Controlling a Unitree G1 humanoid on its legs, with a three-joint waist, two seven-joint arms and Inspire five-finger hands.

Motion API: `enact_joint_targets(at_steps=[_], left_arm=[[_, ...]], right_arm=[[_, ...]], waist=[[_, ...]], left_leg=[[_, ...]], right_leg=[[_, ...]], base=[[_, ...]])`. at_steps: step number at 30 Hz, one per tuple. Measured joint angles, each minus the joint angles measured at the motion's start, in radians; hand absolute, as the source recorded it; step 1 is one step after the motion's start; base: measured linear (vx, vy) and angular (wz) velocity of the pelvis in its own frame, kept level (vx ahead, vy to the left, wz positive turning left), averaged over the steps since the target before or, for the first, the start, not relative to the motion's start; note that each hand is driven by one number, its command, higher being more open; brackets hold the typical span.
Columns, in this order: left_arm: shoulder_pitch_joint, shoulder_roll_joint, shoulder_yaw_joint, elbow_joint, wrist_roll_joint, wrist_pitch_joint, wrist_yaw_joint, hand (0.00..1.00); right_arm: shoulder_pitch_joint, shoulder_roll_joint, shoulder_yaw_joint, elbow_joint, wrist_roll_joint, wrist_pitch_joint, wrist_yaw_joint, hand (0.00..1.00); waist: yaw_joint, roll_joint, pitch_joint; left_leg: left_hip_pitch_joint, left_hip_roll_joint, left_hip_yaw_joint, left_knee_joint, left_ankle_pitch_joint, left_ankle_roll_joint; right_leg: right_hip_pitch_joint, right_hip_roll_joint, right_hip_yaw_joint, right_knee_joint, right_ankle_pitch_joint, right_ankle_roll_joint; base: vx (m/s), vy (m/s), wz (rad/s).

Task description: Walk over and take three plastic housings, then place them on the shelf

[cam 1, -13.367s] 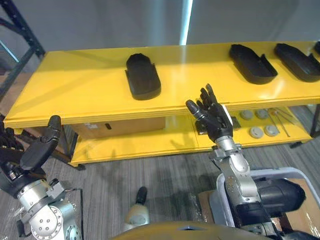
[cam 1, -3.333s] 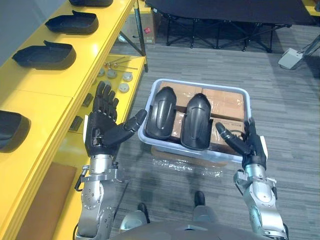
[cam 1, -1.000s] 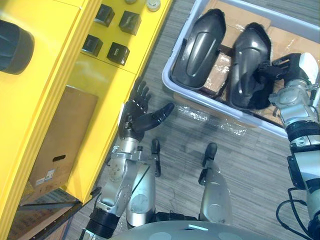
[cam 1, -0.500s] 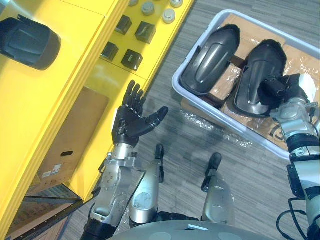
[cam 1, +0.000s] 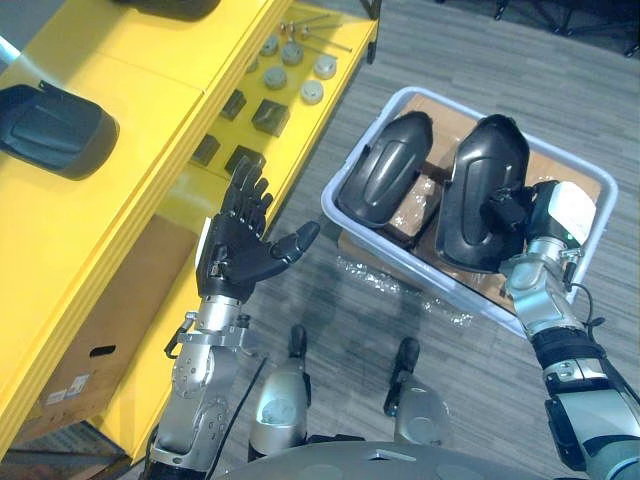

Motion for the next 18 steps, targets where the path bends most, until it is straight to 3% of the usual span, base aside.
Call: enact_joint_targets(at_steps=[6,10,12,15,18], left_arm=[[0.042,0.000,0.011,-0.025,0.000,0.038,-0.034,1.00],[0.036,0.000,0.012,-0.025,0.000,0.085,-0.074,1.00],[0.025,0.002,0.013,-0.025,-0.002,0.135,-0.113,1.00],[-0.009,0.019,-0.023,-0.004,-0.005,0.262,-0.174,1.00],[-0.085,0.051,-0.068,0.074,-0.024,0.362,-0.194,1.00]], right_arm=[[0.056,-0.017,-0.054,-0.103,-0.038,-0.019,-0.081,0.00],[0.083,-0.018,-0.054,-0.134,-0.057,-0.043,-0.082,0.00],[0.084,-0.020,-0.053,-0.155,-0.101,-0.058,-0.081,0.00],[0.084,-0.025,-0.038,-0.202,-0.158,-0.108,-0.081,0.00],[0.085,-0.036,0.001,-0.237,-0.205,-0.164,-0.079,0.00]], waist=[[-0.008,-0.016,-0.055],[-0.009,-0.021,-0.094],[-0.010,-0.021,-0.096],[-0.010,-0.023,-0.119],[-0.034,-0.029,-0.158]], left_leg=[[0.027,0.001,0.006,-0.003,-0.012,-0.005],[0.041,0.003,0.010,-0.004,-0.019,-0.007],[0.051,0.003,0.021,-0.006,-0.020,-0.007],[0.064,0.003,0.050,-0.008,-0.025,-0.006],[0.073,0.003,0.063,-0.014,-0.027,-0.006]], right_leg=[[0.042,0.008,0.000,-0.045,0.013,0.013],[0.063,0.011,0.000,-0.064,0.017,0.017],[0.066,0.011,0.010,-0.065,0.019,0.019],[0.068,0.012,0.032,-0.084,0.034,0.025],[0.071,0.013,0.040,-0.096,0.042,0.026]], base=[[0.01,-0.010,-0.04],[0.02,-0.008,-0.03],[0.00,-0.001,-0.13],[-0.01,0.003,-0.22],[-0.01,0.001,-0.15]])
